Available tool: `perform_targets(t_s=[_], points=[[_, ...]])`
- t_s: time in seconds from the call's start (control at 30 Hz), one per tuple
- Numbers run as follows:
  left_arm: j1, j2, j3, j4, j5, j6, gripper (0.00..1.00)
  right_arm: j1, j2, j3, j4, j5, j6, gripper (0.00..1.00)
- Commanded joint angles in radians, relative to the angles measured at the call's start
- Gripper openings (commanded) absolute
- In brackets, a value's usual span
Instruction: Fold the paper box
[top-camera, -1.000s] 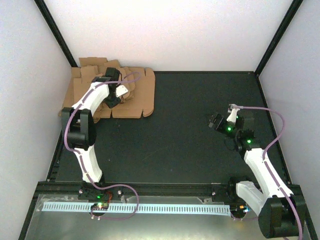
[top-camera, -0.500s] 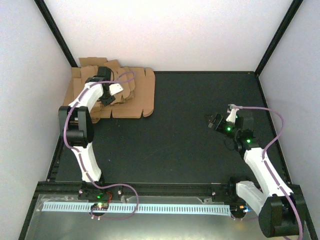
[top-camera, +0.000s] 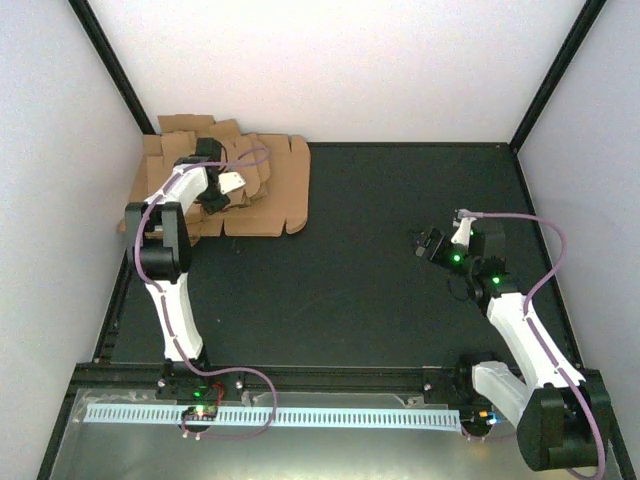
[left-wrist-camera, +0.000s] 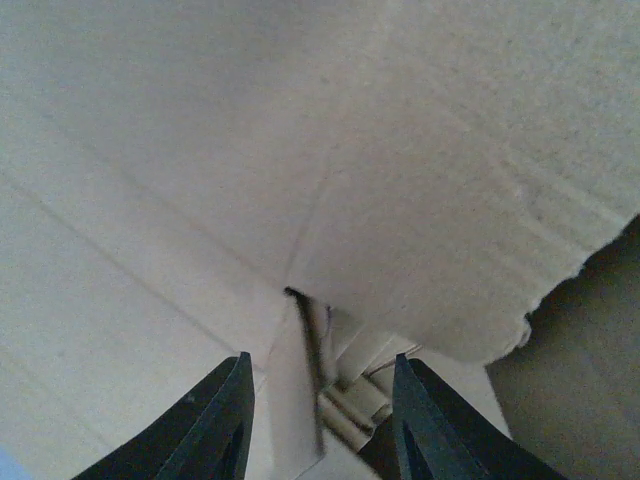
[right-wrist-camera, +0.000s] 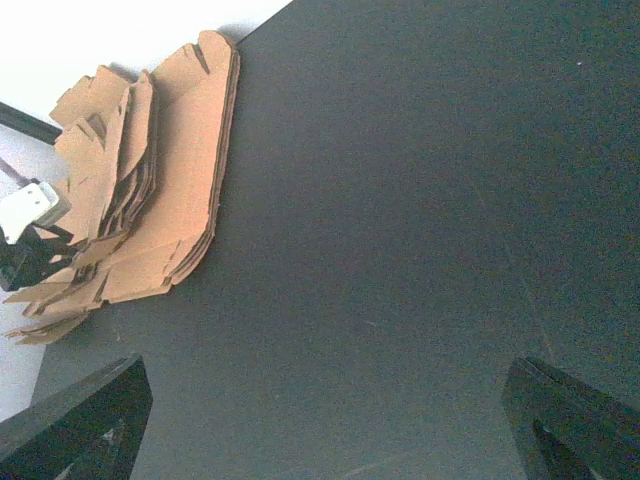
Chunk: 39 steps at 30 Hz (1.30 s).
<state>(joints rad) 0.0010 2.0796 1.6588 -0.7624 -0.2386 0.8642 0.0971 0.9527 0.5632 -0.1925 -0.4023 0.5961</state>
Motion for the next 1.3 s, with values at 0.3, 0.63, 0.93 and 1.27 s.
perform_targets(t_s=[0.3, 0.63, 0.93, 1.27], points=[[0.017, 0.018, 0.035, -0.015, -0.008, 0.016, 0.34, 0.007, 0.004, 0.024, 0.0, 0.005, -0.012, 1.0], [0.021, -0.031, 0.014, 0.006, -0.051, 0.025, 0.31, 0.007, 0.003, 0.019, 0.008, 0.001, -0.009, 0.99], [0.021, -0.057, 0.002, 0.016, -0.061, 0.025, 0.18, 0.007, -0.003, 0.015, 0.009, 0.0, -0.009, 0.99], [0.021, -0.034, 0.006, 0.011, -0.049, 0.021, 0.26, 0.007, -0.009, 0.015, 0.006, -0.001, -0.008, 0.99]])
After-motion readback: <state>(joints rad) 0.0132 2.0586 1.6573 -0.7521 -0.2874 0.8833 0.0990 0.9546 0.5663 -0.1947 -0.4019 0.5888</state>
